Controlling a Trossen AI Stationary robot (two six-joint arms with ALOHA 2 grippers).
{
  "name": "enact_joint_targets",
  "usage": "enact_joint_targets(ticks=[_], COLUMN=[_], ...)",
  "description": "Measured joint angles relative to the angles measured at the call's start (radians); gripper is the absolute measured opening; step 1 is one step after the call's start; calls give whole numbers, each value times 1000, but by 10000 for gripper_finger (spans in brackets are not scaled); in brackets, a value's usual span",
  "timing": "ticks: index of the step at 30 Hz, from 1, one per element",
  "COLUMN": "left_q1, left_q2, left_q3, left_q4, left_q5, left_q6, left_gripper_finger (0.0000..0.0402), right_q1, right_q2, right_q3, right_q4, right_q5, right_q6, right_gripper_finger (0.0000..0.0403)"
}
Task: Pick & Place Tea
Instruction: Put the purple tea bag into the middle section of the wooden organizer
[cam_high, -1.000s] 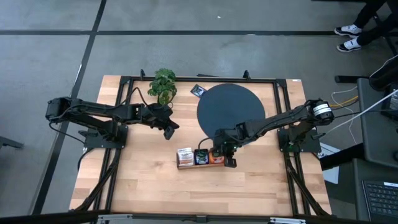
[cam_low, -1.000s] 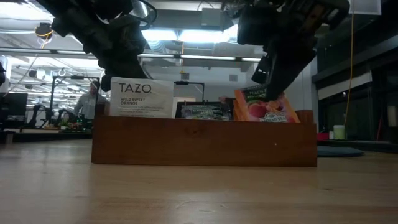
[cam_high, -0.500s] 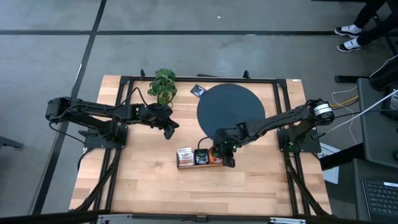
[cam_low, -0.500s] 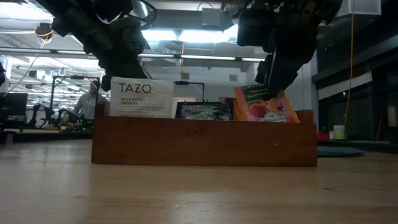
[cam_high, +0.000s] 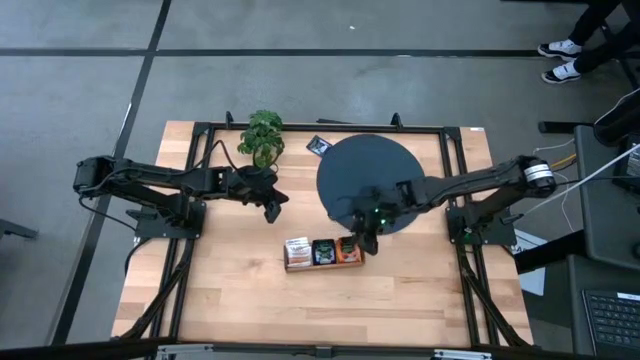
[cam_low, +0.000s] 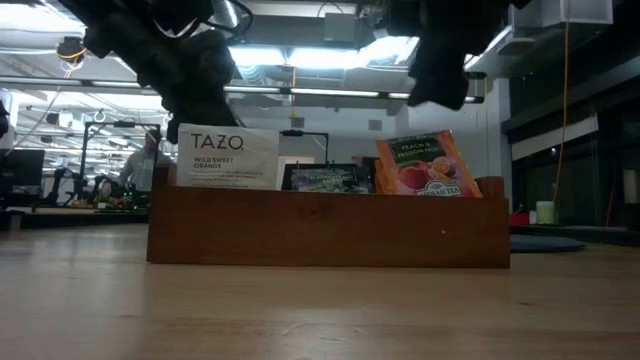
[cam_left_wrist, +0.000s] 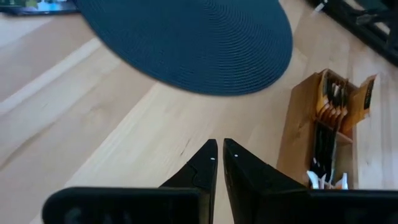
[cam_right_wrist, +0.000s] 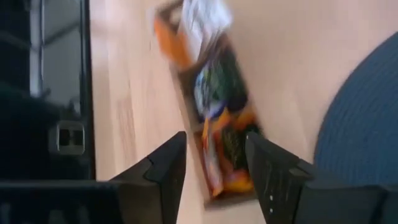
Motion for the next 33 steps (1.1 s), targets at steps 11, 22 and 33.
enact_joint_targets(ticks=[11, 22, 33], left_q1=[0, 59, 294], left_q2=[0, 125, 352], left_q3=[0, 197, 471], left_q4=[120, 14, -121], left_q5=[15, 8, 83], left_q6=[64, 158, 12], left_gripper_finger=[24, 24, 24], right_q1=[-121, -345, -535], right_q2=[-76, -78, -70], right_q3=[1, 1, 1], right_q4=[146, 158, 156], right_q5=[282, 302, 154], right_q6=[26, 31, -50], right_gripper_finger=[168, 168, 168])
